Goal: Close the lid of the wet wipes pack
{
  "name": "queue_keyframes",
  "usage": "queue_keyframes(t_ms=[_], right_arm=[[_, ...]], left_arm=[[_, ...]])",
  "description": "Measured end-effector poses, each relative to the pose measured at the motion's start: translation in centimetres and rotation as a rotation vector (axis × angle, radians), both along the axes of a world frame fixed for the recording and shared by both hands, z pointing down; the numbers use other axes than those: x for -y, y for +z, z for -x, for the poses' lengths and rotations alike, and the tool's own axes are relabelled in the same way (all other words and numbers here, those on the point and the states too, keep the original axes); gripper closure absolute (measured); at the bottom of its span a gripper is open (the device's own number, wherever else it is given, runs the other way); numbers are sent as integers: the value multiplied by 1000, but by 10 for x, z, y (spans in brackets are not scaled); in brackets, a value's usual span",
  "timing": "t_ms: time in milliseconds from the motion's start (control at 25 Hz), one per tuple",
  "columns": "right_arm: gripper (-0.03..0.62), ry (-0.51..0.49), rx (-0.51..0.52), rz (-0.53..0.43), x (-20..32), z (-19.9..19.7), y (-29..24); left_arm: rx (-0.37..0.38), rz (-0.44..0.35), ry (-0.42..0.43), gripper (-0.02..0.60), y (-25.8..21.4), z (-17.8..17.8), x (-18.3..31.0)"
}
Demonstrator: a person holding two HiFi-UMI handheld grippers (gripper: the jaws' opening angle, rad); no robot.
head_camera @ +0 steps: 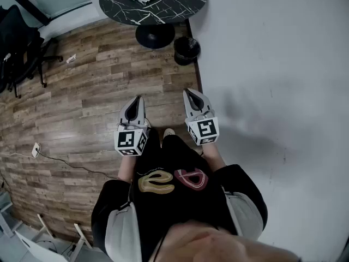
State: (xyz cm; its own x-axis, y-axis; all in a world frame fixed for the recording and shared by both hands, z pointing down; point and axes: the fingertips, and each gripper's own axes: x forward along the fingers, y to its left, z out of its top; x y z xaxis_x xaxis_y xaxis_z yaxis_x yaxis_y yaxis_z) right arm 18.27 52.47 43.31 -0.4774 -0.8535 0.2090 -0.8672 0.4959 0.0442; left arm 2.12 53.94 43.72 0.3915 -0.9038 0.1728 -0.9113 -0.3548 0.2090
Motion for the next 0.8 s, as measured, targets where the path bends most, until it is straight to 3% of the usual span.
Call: queue_keyframes(t_ms=[320,800], right_arm=[[585,16,-7,1,8,30,3],[583,107,96,-1,56,69,-3]], left_arm=[[3,-19,58,565,-3,19,15],[-8,-54,115,565,-5,75,69]])
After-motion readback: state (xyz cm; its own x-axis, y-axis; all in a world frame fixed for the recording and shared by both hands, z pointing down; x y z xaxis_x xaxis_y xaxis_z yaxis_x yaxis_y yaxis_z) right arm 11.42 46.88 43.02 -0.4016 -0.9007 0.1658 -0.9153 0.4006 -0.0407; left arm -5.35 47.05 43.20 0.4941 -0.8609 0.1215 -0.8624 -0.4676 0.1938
